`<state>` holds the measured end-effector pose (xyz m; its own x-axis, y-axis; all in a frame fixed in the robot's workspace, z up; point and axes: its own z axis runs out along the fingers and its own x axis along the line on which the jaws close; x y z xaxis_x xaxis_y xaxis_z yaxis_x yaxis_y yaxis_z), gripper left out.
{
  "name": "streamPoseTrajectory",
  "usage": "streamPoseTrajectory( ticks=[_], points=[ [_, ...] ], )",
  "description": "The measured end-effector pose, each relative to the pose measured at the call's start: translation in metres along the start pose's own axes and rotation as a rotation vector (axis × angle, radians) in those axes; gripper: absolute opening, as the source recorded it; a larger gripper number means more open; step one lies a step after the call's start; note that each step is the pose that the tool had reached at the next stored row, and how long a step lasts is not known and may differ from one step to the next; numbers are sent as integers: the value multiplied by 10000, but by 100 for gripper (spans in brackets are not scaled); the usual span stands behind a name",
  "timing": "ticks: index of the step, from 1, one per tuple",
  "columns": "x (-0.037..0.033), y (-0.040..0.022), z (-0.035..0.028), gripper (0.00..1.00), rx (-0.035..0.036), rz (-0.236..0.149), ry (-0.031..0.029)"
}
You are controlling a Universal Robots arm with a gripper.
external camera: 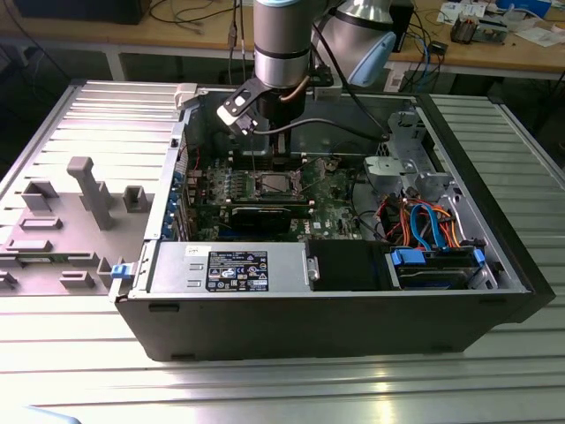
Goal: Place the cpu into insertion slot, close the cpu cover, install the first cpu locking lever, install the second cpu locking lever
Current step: 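Close the cpu cover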
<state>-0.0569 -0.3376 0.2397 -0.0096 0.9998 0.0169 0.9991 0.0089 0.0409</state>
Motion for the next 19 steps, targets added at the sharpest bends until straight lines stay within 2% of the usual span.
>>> streamPoseTrajectory(
  ticks=[9,11,12,13,16,17,19],
  points=[
    [0,0,-5,11,2,0,-3],
    [-1,0,-6,11,24,-1,-4],
    [0,1,-6,11,122,1,-3],
    [0,4,-5,11,372,6,0],
    [0,11,-5,11,818,13,-1],
    [-1,12,-5,11,922,14,0],
    [-1,11,-6,11,939,17,-2]
  ],
)
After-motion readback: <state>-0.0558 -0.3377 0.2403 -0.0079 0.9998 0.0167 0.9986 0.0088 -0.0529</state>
